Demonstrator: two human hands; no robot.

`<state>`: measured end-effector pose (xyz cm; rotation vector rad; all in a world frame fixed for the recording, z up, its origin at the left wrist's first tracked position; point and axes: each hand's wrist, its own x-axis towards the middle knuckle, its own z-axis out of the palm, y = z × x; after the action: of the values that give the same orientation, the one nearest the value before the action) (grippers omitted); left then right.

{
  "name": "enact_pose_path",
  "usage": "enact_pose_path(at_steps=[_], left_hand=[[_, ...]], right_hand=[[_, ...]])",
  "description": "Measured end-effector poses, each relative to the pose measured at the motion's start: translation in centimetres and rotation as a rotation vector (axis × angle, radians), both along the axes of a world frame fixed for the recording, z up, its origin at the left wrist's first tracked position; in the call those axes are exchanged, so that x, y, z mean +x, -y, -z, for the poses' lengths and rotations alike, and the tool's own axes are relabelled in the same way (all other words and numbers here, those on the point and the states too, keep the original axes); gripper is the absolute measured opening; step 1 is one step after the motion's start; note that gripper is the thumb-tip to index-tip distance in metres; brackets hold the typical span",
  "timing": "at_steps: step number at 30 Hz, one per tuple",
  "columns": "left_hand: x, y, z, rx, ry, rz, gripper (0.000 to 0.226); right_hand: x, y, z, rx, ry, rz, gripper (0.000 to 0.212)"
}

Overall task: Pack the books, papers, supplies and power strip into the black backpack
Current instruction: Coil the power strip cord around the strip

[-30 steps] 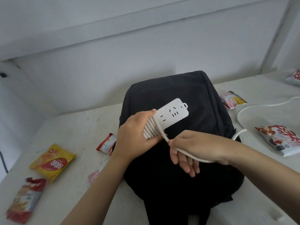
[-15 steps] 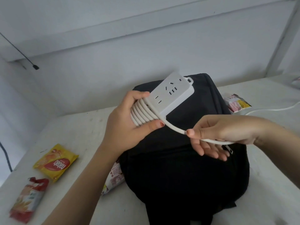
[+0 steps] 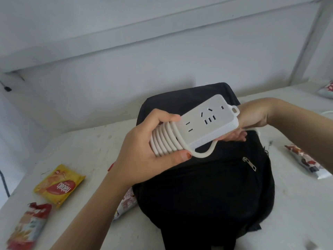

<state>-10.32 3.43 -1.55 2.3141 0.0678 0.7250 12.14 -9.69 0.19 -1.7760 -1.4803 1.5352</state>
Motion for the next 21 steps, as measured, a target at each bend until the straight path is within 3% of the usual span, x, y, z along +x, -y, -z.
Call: enact_pose_path(at_steps=[4,6,10,11,15,18,21], left_hand=[[-0.1,0.6,-0.4,0.070,-0.091,0.088,0.059],[-0.1,1.2,-0.5,0.126,-0.153,0.114,0.060],[0.3,1.6,-0.3,0.265,-0.246,0.125,0.058],[0.5,1.7,-0.3,0.307,-0.268,0.108,0.058],[1.0,1.5,-0.5,0.471,-0.339,-0.040,0.059],[1.3,1.2,-0.6,0.449,-0.400,-0.110,0.062],[1.8,1.0,-0.5,0.433,-0.432,-0.135,0.078]], right_hand=[[2.0,-0.9,-0.5,-0.170,-0.129,0.019,0.018],[2.2,-1.7,-1.3,-0.210,-0.087,0.000,0.025],[1.0,-3.2,-3.6,-0.222,-0.018,0.044,0.009],[0.6,-3.4,-4.2,-0.212,-0.008,0.067,0.003],[-0.9,-3.5,-5.6,-0.092,0.020,0.247,0.018],[-2.1,-3.0,-5.8,0.019,0.055,0.344,0.019],[-3.5,-2.7,-5.4,0.108,0.210,0.358,0.020]])
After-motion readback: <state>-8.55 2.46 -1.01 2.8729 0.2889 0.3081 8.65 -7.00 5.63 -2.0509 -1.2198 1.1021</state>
